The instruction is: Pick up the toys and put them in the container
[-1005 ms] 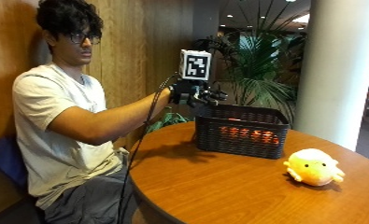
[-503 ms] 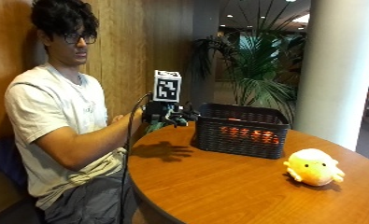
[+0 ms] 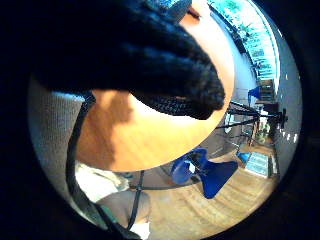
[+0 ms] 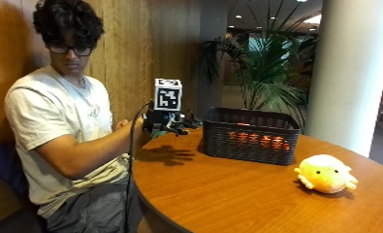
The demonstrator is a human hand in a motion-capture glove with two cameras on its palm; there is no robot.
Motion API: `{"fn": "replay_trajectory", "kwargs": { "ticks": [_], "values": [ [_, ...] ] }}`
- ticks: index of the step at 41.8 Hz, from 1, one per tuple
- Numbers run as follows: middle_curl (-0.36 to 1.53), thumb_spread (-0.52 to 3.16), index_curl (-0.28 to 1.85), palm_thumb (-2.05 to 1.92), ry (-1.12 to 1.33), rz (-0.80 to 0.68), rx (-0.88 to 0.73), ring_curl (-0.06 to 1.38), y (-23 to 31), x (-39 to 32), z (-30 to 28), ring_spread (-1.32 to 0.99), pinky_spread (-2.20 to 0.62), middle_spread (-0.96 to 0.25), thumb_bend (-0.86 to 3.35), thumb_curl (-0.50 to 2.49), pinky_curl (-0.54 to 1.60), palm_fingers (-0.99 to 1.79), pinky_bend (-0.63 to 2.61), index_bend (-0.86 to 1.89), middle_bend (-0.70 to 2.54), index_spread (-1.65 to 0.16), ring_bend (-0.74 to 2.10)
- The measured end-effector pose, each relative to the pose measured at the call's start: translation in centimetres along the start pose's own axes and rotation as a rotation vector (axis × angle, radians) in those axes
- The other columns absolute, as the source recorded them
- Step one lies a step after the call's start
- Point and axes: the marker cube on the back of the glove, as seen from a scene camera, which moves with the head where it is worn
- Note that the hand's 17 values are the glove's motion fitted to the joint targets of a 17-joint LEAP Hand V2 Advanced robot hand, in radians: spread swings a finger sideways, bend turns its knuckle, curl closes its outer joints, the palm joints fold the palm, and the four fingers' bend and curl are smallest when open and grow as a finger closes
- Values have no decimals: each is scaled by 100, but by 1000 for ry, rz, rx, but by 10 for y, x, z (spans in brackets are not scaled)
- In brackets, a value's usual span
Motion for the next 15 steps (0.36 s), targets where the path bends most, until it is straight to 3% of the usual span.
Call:
{"fn": "replay_trajectory", "kwargs": {
  "ticks": [4,15],
  "values": [
    [22,144,45,24,-115,-27,14,23,0,-10,-2,5,10,3,-1,34,30,-12,90,19,14,-27,16],
    [22,144,45,23,-148,-43,8,22,0,-14,-2,5,10,3,-1,34,31,-12,89,19,13,-27,16]
  ]
}}
